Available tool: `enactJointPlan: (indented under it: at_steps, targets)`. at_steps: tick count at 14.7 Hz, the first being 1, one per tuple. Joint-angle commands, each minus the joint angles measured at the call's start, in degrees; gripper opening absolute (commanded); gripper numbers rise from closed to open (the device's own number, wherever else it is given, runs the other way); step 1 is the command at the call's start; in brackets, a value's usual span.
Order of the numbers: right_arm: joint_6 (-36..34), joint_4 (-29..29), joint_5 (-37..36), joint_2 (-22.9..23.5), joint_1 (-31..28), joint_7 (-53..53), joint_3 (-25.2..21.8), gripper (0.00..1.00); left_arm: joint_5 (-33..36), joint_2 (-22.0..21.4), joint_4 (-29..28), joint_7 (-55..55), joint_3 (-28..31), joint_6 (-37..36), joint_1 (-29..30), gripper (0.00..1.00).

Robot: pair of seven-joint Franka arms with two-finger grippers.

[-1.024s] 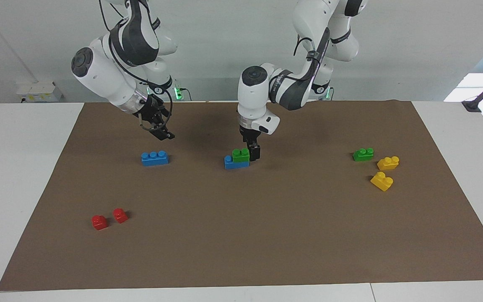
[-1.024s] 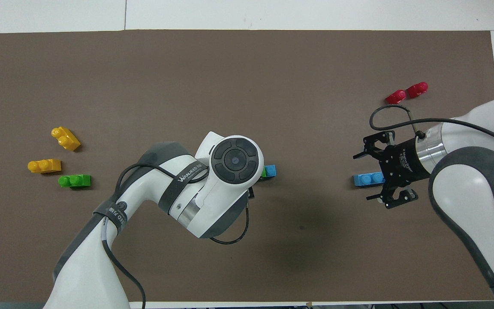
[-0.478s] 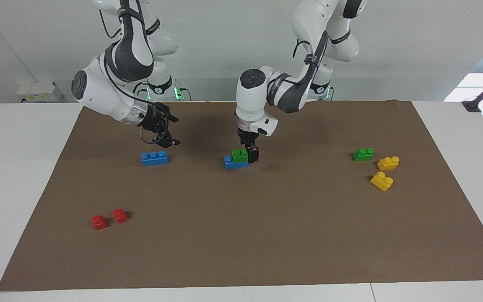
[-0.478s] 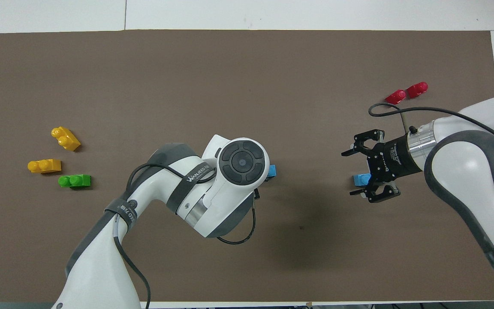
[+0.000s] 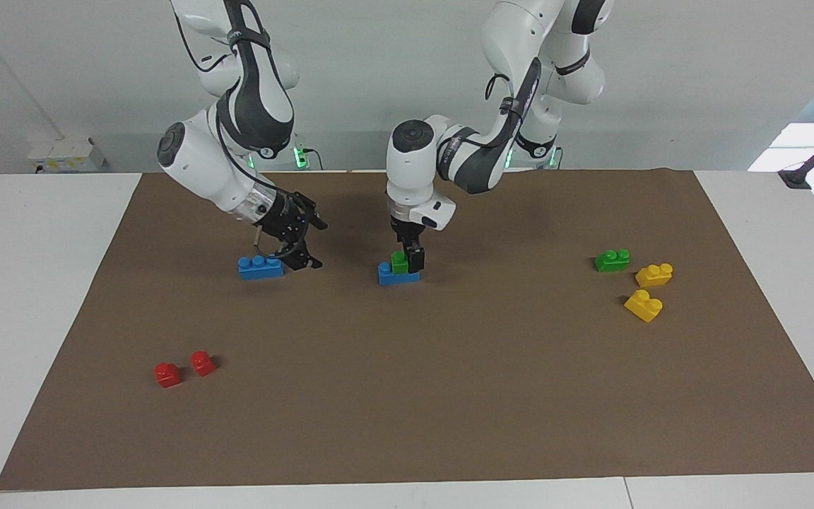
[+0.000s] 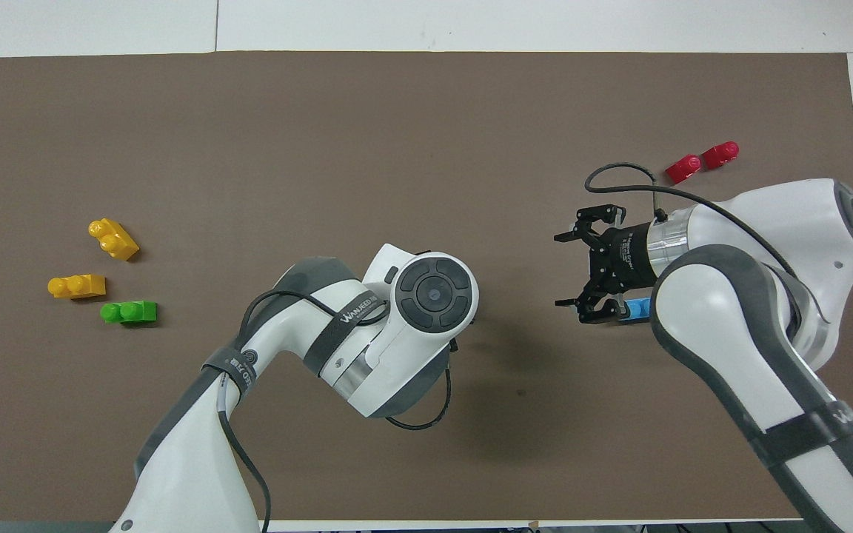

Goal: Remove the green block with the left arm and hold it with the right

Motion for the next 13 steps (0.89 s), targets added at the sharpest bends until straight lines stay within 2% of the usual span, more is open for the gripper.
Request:
enactJointPlan:
  at_steps: [1, 13]
  targets:
    - [4.02, -0.31, 1.27, 1.87, 1.06, -3.66, -0.07, 0.99, 1.22, -0.51, -1.24, -0.76, 0.65, 1.41, -0.57, 1.00]
    - [6.57, -2.16, 1.36, 4.69, 2.20, -13.07, -0.07, 0.98, 1.13, -1.04, -2.91, -0.40, 0.56, 1.68, -0.48, 1.00]
